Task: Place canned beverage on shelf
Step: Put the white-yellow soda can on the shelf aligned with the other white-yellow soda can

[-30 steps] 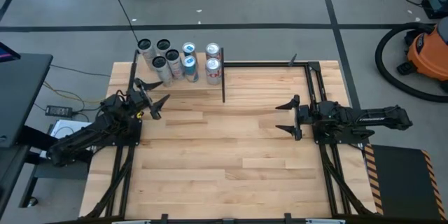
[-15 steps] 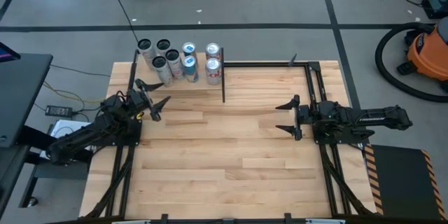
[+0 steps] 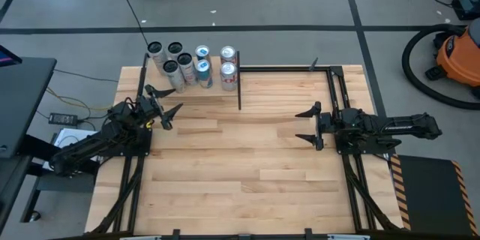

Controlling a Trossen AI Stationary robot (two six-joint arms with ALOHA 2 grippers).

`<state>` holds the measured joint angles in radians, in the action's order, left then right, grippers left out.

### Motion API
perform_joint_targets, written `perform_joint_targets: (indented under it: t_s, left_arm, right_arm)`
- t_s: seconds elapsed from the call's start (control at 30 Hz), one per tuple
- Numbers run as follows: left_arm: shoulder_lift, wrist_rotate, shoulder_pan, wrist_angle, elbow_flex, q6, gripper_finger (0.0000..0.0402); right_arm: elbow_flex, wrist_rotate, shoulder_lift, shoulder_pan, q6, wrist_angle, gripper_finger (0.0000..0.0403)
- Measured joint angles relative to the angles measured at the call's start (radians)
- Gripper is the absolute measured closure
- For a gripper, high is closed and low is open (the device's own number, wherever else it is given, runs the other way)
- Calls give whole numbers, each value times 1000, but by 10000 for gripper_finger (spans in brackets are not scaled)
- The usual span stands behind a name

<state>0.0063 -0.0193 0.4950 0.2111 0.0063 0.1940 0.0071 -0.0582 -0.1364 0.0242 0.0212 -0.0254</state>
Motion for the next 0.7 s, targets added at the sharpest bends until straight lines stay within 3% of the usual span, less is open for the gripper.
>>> perform_joint_targets:
  t_s: [0.27, 0.6, 0.7]
  left_arm:
    - [0, 0, 0, 14, 0, -4, 104]
    - [0, -3, -2, -1, 0, -189, 104]
    - [0, -3, -2, 0, 0, -175, 104]
  right_arm:
    - [0, 0, 0, 0, 0, 0, 20]
    - [0, 0, -1, 0, 0, -3, 20]
    - [0, 0, -1, 0, 0, -3, 20]
